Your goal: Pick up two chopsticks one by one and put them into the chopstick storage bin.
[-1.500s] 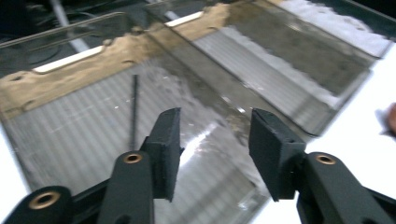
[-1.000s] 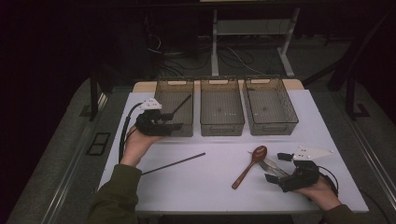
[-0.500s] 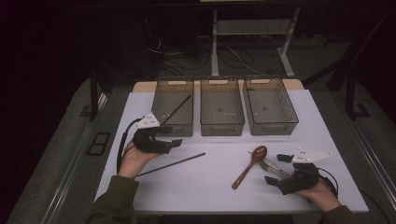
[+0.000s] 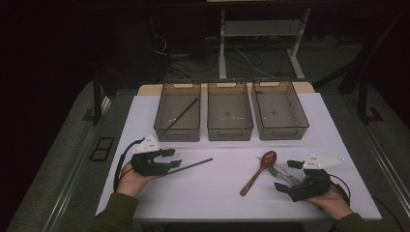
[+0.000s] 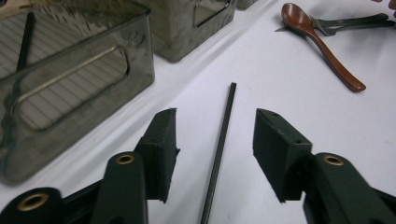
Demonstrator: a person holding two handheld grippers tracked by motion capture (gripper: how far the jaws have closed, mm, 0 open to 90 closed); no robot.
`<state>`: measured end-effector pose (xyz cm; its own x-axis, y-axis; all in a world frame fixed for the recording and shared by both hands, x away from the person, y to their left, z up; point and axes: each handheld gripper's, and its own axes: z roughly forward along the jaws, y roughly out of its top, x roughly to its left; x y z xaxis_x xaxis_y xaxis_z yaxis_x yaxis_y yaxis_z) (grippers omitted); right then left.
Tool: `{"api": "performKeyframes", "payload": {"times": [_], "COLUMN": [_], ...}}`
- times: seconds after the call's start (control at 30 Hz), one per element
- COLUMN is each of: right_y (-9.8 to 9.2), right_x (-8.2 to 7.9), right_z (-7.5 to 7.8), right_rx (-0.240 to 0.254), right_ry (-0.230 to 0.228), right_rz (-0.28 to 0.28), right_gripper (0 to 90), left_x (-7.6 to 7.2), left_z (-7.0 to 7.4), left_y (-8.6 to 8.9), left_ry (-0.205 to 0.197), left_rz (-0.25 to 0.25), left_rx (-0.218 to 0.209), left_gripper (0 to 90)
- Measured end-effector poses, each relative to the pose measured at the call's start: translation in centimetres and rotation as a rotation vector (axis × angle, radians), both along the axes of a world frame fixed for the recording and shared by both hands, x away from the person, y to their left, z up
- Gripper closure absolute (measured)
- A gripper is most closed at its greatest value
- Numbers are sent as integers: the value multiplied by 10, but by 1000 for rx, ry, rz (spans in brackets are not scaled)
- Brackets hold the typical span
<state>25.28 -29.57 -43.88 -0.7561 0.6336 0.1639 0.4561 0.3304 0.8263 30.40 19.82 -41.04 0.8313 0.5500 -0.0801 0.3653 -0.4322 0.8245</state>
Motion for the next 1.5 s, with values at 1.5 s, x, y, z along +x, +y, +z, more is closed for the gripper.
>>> {"api": "performKeyframes", "payload": {"times": [1.5], "right_y": [0], "right_x": [0], "right_z": [0], "right_rx": [-4], "right_ry": [0], "right_rz": [1], "right_gripper": [2], "left_x": [1], "left_z": [-40], "left_y": [5], "left_ry": [107], "left_rz": [-61], "left_rx": [124], "left_gripper": [825]}}
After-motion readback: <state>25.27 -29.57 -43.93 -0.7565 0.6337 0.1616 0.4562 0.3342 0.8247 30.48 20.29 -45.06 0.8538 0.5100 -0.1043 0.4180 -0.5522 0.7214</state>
